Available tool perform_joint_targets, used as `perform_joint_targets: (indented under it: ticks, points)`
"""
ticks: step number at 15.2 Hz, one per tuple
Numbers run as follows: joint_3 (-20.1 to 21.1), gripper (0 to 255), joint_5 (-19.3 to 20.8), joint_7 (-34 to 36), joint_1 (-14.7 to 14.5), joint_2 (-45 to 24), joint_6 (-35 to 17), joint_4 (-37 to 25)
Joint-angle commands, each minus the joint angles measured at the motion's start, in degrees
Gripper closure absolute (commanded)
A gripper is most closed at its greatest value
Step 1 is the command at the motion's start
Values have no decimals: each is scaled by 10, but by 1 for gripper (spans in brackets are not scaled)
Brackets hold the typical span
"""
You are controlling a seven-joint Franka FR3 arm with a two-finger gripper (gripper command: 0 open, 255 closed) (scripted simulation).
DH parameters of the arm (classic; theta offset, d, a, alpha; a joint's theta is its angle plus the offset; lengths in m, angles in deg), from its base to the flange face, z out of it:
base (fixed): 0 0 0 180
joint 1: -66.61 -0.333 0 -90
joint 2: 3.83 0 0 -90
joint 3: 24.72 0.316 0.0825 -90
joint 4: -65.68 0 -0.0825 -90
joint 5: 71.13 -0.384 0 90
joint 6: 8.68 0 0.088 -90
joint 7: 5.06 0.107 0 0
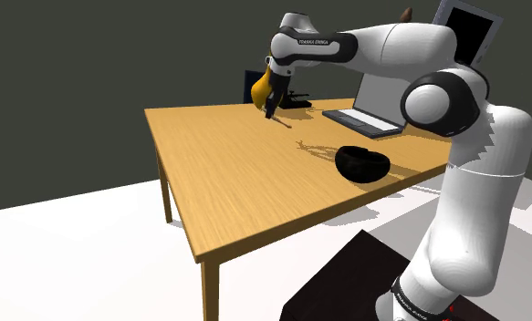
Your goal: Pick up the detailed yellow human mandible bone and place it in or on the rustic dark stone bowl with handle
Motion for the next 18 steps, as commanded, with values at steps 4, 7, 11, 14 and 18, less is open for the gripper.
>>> perform_joint_targets:
  ticks: [4,7,11,14,18]
  points:
    - [-1,255,-2,0,3,-8,43,-51]
    - [-1,255,-4,0,6,-16,70,-86]
    - [-2,255,-8,0,10,-30,108,-138]
    - [-3,255,8,3,-1,31,86,-56]
    - [0,255,37,15,-14,141,55,82]
